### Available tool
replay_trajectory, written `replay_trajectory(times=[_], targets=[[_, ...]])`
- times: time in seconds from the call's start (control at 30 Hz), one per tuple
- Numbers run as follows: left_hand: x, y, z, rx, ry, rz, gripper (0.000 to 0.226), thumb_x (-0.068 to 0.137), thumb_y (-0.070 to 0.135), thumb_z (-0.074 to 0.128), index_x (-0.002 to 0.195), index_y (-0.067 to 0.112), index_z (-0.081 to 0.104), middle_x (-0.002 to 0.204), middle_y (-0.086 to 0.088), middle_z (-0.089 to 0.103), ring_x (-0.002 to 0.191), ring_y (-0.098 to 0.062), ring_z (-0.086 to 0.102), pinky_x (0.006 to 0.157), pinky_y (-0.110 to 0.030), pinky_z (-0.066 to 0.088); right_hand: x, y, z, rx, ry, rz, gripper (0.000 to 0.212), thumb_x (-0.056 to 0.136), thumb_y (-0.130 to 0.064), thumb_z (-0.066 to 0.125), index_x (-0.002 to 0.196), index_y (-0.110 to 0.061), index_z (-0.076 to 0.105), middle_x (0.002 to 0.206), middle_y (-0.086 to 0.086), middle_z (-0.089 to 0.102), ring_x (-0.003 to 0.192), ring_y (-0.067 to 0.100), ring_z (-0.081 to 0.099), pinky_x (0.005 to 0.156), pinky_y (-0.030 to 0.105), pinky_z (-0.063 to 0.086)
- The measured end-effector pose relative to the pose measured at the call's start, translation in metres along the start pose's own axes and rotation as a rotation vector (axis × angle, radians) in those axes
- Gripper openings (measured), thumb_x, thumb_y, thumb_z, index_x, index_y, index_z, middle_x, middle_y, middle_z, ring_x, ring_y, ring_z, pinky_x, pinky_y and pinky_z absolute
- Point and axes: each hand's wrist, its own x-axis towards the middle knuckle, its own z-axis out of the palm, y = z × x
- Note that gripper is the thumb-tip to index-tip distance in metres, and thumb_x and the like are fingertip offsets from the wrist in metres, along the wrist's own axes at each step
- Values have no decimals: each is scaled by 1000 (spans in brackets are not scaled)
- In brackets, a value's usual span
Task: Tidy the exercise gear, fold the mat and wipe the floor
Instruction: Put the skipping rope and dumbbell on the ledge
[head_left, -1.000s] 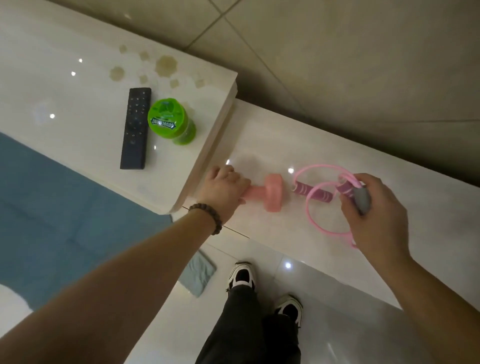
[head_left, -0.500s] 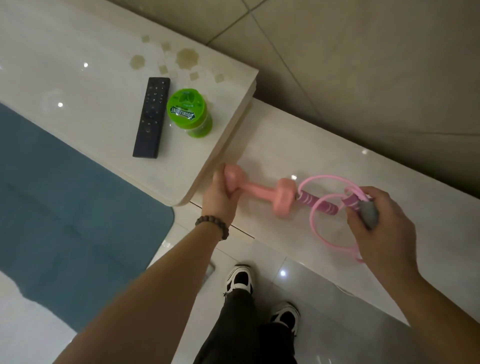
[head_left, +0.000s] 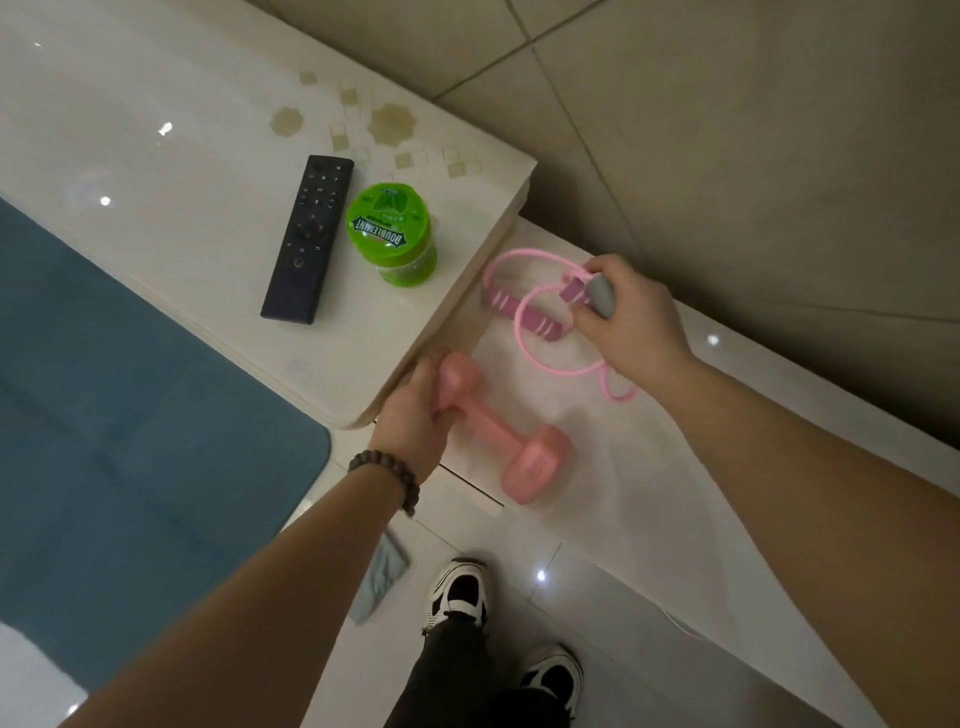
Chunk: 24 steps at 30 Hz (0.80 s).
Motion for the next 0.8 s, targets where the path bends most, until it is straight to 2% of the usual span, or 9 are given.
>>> replay_trajectory(times=[0.07,0.13,0.23,0.33,0.47,0.57,0.63,0.73,0.8], targets=[[-1,0,1,-1,11,18,67,84,9,69,141,23,38,119,-8,63,112,-29,58,96,-38,45,18,8,21,-27,-38,-7,29,89,-22,63,115,-17,54,87,-9,55,74,14,53,51,19,31],[-2,-1,1,-1,25,34,66,84,9,70,141,22,38,118,-8,63,112,-29,58,95,-36,46,32,17,37,-46,-47,2,35,89,-21,62,122,-18,51,95,-2,56,84,20,56,54,20,33],[-2,-2,1,-15,32,43,67,83,9,70,140,23,39,118,-7,64,111,-29,59,94,-36,47,40,30,50,-106,-101,-6,67,85,-25,68,143,-24,33,119,11,52,110,30,50,78,31,44],[-6,0,0,-27,27,27,67,84,8,69,141,23,37,118,-8,63,110,-28,58,91,-32,46,29,38,48,-129,-47,21,88,80,-31,74,149,-23,20,136,15,40,126,31,36,94,40,40],[-15,2,0,-54,33,21,66,85,3,66,142,19,38,130,-9,55,119,-26,52,88,-20,35,8,50,49,-261,-50,-22,78,81,-37,71,145,-20,31,134,12,44,117,30,41,89,40,42],[-16,-1,2,-54,36,29,67,86,4,65,144,20,36,137,-9,50,123,-26,49,91,-21,34,10,50,52,-300,-57,-46,63,84,-35,68,138,-18,42,124,14,50,108,31,44,78,34,40],[-18,-3,4,-65,63,11,71,86,7,66,147,20,32,143,-9,45,129,-25,45,99,-25,36,14,47,53,-309,-59,-32,61,85,-37,66,137,-17,42,124,14,50,108,31,44,75,32,37],[-44,2,15,-35,191,0,85,81,27,74,150,13,26,148,-16,35,136,-31,36,110,-40,35,14,46,52,-304,-79,-16,68,84,-39,67,141,-18,38,129,14,46,112,31,42,81,34,39],[-72,11,32,57,222,38,106,72,60,68,151,9,19,154,-21,21,143,-35,21,115,-45,24,8,46,51,-280,-105,-7,75,83,-41,68,144,-19,32,137,13,41,119,32,40,91,39,41]])
